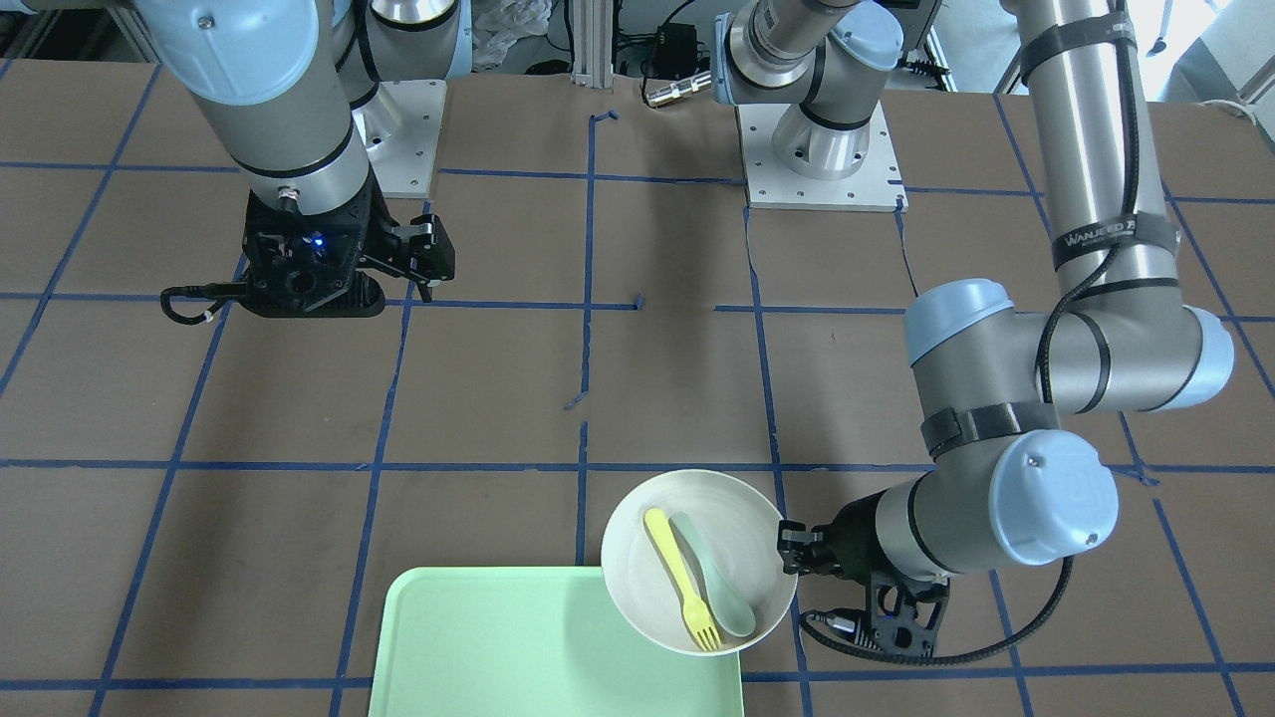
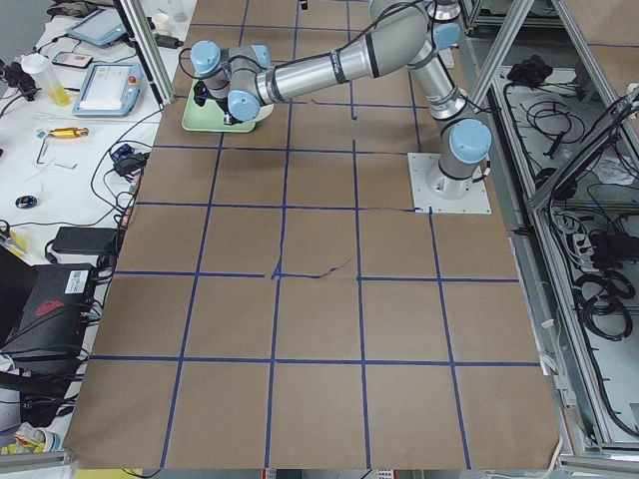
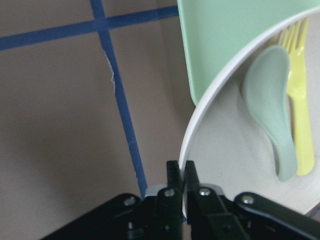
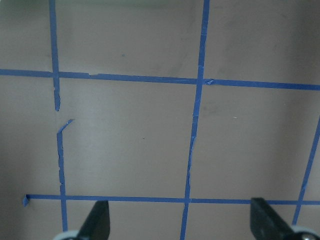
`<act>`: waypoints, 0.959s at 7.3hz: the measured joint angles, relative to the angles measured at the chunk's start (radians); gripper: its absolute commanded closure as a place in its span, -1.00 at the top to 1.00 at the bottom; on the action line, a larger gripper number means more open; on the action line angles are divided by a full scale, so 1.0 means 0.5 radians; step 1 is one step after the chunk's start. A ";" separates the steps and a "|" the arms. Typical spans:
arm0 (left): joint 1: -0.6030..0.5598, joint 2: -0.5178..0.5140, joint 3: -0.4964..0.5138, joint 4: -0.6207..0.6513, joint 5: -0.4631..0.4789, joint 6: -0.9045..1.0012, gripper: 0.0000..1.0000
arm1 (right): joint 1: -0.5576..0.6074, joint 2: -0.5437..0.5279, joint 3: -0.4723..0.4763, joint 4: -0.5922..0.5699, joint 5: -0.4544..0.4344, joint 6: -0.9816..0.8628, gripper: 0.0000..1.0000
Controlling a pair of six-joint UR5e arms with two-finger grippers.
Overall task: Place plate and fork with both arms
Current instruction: 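Carry the plate with the left gripper onto the light green tray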
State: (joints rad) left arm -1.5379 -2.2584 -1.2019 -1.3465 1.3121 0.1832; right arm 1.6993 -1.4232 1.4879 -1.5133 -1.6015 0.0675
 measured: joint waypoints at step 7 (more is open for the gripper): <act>-0.180 -0.399 0.541 -0.009 -0.041 -0.467 -1.00 | 0.036 -0.001 0.033 -0.001 0.002 0.006 1.00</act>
State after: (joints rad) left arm -1.6277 -2.4580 -0.9312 -1.3511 1.2916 -0.0503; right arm 1.7173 -1.4235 1.5045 -1.5140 -1.6005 0.0707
